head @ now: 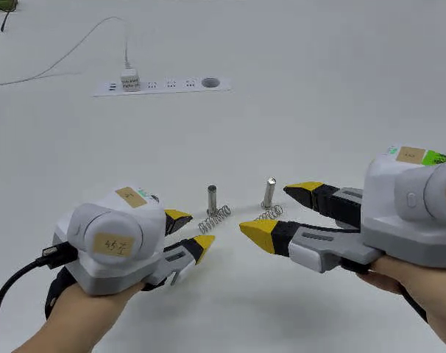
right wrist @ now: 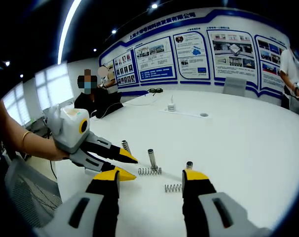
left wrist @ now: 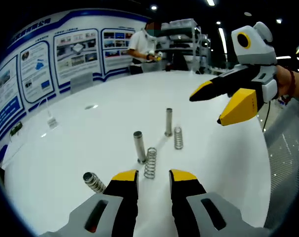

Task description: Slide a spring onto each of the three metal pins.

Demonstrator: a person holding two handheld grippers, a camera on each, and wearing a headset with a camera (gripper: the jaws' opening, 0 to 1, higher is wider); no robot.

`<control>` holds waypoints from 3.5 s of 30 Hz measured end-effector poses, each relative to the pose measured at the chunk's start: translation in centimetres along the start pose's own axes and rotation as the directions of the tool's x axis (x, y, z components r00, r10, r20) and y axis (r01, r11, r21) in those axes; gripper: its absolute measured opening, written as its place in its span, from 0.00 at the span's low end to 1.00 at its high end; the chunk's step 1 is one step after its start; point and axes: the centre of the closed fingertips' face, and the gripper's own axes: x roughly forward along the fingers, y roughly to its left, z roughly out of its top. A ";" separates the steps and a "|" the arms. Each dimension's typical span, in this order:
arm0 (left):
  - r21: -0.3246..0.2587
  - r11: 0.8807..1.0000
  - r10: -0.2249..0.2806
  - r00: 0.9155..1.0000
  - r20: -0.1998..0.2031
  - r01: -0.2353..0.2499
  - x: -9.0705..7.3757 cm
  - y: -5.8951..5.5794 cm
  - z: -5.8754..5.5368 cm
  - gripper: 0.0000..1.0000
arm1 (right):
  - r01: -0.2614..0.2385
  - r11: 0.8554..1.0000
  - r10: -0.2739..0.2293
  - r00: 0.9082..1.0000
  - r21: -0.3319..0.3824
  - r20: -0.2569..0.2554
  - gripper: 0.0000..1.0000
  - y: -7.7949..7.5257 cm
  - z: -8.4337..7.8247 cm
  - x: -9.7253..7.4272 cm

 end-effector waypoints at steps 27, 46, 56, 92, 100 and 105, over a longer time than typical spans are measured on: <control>0.044 0.999 -0.007 0.997 -0.075 0.011 2.2 0.7 -0.9 0.13 | -0.022 1.000 0.022 0.999 0.015 -0.026 0.61 -0.1 -1.2 -0.2; 0.058 0.997 -0.037 0.998 -0.053 0.040 1.0 -0.6 -0.2 0.10 | -0.020 0.998 0.020 1.000 0.054 -0.004 0.63 -0.5 -0.6 -0.6; 0.016 0.999 -0.047 0.999 0.021 0.047 -0.8 -1.6 1.4 0.10 | -0.020 0.993 0.019 1.000 0.115 0.015 0.61 -0.3 0.1 -0.6; -0.168 0.984 -0.009 0.958 0.288 0.060 -5.9 -2.4 4.1 0.10 | -0.166 0.905 0.143 0.986 0.391 0.088 0.30 3.6 2.3 2.6; -0.170 0.984 0.000 0.951 0.308 0.055 -6.4 -2.4 4.5 0.10 | -0.202 0.849 0.170 0.979 0.489 0.110 0.23 4.3 2.5 3.0; -0.167 0.984 0.005 0.945 0.327 0.053 -6.9 -2.5 5.0 0.10 | -0.231 0.807 0.184 0.973 0.543 0.140 0.19 4.8 2.9 3.0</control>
